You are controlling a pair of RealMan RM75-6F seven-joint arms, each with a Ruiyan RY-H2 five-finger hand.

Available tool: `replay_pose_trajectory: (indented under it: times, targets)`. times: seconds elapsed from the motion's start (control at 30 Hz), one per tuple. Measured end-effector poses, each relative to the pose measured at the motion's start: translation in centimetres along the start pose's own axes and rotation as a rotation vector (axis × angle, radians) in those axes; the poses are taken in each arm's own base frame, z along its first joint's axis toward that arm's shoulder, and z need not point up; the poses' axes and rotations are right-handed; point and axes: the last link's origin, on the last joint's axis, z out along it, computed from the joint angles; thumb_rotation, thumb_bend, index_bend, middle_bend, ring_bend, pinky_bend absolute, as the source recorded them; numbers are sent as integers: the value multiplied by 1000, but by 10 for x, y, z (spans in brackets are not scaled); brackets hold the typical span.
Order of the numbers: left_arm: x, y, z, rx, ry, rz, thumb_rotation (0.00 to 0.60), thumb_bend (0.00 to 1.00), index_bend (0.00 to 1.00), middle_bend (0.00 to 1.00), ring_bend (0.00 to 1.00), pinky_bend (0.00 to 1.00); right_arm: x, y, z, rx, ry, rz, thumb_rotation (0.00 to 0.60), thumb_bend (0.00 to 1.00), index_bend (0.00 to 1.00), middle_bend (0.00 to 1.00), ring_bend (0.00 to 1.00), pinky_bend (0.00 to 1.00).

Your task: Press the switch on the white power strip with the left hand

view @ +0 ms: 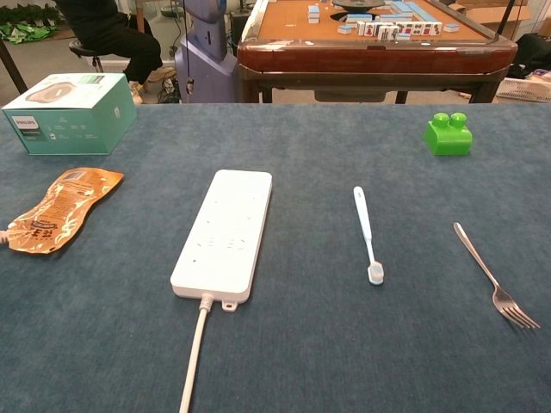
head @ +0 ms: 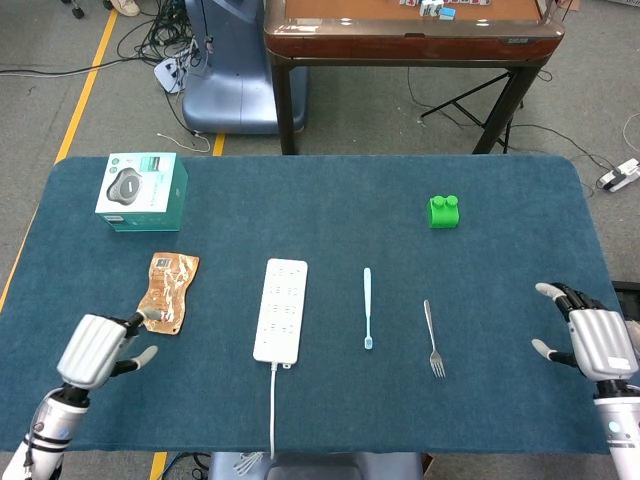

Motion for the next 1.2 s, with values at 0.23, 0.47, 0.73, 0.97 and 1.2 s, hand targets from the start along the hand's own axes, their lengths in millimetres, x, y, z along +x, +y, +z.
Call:
replay_pose_trajectory:
  times: [0.23,0.47,0.73,0.97,1.2]
  targets:
    - [-9,29,29,-155,-99,-19,600,525,398,1000,989,1000,-1,1,1,-23,-9,-8,600,106,237,248,257,380]
    - [-25,63,54,-281,-223,20,600,552,375,1000,992,1000,6,5,0,-39,3,-13,600,110,239,251,259,380]
    - [-47,88,65,-343,-298,62,600,565,369,1000,994,1000,8,8,-1,-48,2,-16,600,111,239,253,260,380]
    - [-55,94,69,-347,-347,95,600,610,355,1000,996,1000,3,8,1,-48,-12,-10,600,111,239,253,260,380]
    - [-60,103,74,-350,-372,117,600,610,342,1000,996,1000,1,6,3,-41,-15,-9,600,111,239,253,260,380]
